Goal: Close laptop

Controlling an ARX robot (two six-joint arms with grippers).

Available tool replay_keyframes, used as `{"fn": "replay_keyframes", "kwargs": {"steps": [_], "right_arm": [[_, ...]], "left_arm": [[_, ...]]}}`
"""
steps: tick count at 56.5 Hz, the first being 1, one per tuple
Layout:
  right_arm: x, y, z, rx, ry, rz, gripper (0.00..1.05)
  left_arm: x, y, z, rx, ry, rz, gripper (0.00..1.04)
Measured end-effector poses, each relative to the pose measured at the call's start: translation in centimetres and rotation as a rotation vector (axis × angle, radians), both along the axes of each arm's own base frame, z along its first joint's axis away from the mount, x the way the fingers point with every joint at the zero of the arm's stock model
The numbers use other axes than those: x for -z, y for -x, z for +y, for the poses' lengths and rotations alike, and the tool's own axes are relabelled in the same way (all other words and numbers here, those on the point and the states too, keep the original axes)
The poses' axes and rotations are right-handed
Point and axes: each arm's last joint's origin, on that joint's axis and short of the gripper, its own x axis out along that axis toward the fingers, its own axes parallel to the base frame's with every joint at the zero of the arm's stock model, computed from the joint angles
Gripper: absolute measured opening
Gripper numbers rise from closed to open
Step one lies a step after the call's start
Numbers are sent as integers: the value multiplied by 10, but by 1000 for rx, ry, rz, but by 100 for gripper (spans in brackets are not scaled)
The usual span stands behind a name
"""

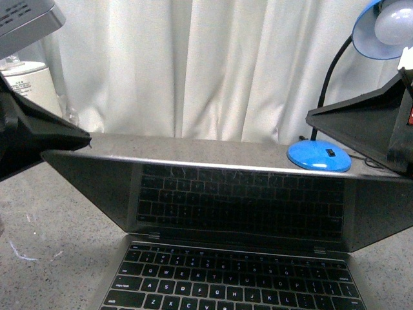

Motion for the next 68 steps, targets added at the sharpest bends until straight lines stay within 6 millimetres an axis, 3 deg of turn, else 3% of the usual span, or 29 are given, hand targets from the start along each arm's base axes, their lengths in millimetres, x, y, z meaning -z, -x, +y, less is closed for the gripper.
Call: {"fn": "replay_keyframes", "kwargs": {"steps": [16,41,56,68], "right_arm": [[19,38,16,-15,-3,50,1],[40,90,12,76,-210,162,1],[58,103,11,134,-301,277,1],[60,105,11,153,-318,317,1]], "left_arm": [[20,29,6,17,72,68,4],[52,69,5,18,219,188,4],[65,77,14,-14,285,237,4],[76,79,19,-37,289,271,4]]}}
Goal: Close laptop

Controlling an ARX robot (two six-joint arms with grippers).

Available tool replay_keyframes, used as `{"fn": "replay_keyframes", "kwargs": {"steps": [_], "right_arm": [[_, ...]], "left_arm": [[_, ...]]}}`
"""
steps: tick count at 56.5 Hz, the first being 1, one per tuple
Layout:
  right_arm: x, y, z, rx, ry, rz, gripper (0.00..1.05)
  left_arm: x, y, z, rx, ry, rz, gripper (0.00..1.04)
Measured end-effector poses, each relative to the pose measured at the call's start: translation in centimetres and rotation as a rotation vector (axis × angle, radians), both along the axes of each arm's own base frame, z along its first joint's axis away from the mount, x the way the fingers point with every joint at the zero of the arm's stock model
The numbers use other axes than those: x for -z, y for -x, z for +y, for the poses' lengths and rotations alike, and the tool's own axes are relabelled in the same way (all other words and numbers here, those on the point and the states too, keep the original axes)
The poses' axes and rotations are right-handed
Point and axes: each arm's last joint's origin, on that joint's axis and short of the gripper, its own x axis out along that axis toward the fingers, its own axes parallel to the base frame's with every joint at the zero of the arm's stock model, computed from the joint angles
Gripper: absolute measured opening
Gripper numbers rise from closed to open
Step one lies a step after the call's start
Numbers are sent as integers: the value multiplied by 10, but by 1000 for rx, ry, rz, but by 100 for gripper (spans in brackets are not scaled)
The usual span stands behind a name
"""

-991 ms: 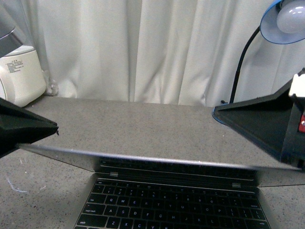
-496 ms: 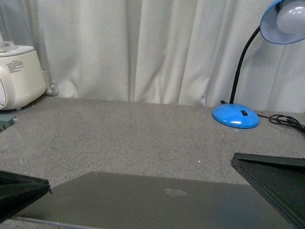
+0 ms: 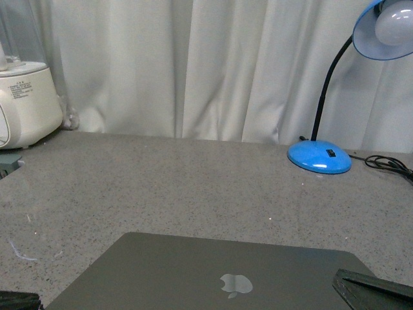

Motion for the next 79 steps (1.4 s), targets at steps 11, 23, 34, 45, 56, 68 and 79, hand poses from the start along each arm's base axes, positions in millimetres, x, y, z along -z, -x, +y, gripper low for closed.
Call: {"fn": "replay_keyframes", "kwargs": {"steps": [11,23,34,45,56,68,79], "right_arm": [[2,0,-2,33,18,23,1],[-4,0,-6,68,-9,65,1],[5,3,-3,120,31,136,1],[-4,3,-8,225,156,17,1],[-47,14,-21,358,339,-275,1],[-75,42,-22,421,465,-558,1],[-65,44,-20,483,572,-663,1]], "left_arm": [[2,2,1,-9,17,20,4],[-2,14,2,-2,46,96,4],[11,17,2,-1,-13,126,4],[2,14,5,-50,42,74,4],[-45,19,14,-141,226,-72,4],[-74,47,34,-203,446,-128,4],[-73,72,50,-238,554,-120,4]]}}
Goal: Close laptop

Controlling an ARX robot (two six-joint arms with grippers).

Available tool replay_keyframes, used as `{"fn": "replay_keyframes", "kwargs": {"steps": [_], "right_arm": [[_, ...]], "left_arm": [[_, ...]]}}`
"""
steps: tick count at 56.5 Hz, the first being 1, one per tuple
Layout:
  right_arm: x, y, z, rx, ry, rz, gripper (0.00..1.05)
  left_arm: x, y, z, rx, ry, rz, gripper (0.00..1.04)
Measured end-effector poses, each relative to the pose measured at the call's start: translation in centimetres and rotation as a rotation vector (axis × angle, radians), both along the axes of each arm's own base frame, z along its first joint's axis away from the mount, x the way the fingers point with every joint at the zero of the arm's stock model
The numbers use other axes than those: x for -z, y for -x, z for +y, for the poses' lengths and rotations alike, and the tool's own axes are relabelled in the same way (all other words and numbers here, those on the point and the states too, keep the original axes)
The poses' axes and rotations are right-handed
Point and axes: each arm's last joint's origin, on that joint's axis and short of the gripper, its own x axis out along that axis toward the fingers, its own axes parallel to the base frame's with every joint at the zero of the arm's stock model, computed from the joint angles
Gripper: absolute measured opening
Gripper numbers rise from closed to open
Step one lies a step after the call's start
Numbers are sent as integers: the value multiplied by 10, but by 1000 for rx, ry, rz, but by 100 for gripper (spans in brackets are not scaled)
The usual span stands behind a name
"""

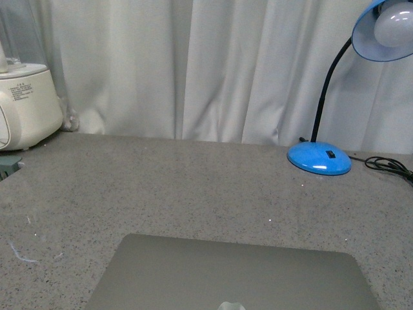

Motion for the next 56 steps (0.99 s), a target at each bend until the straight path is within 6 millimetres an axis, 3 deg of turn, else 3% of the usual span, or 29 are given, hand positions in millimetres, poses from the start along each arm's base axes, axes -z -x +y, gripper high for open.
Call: {"fn": "replay_keyframes", "kwargs": {"steps": [14,34,44,50,56], "right_arm": [[22,0,-18,151,95,-66,1],[12,-1,-21,241,146,-198,1],[11,-1,-27,184,193,42,1],[29,0,-38,155,240,190,1],[37,0,-46,161,231,221,1]], "left_arm": [[28,2,7,-58,27,47,4],[29,2,2,-130,-11,-9,4],[41,3,-8,-523,-196,-61,4],[49,2,-12,-550,-237,-59,4],[53,2,-13,-557,-250,-62,4]]}}
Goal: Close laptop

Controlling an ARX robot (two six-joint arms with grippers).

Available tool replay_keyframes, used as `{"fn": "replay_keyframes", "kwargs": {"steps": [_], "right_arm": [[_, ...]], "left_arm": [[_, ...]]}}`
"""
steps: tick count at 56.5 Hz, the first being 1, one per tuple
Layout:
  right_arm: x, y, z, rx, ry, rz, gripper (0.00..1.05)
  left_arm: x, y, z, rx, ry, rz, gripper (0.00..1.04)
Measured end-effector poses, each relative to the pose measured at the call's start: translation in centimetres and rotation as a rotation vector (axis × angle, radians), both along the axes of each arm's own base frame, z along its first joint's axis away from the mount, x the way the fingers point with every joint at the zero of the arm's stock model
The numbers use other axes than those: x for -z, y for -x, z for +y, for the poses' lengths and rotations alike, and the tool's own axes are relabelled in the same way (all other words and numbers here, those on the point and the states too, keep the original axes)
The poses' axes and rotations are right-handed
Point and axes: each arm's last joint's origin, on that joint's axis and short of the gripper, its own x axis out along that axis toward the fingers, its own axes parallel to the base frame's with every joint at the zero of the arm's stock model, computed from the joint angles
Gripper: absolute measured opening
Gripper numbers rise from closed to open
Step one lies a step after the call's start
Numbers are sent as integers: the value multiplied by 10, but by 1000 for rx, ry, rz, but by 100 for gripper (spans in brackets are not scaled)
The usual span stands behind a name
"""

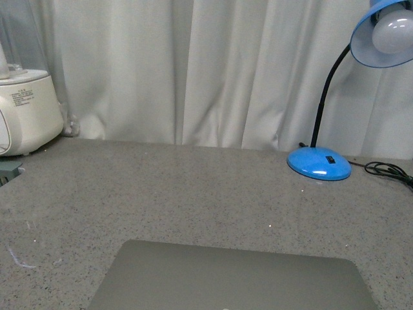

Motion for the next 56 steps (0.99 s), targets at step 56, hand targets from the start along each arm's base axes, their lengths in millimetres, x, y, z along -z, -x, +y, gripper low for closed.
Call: {"fn": "replay_keyframes", "kwargs": {"steps": [56], "right_arm": [[22,0,-29,20,-15,-10,3]], "left_arm": [[14,1,0,-1,-14,-16,6]]}}
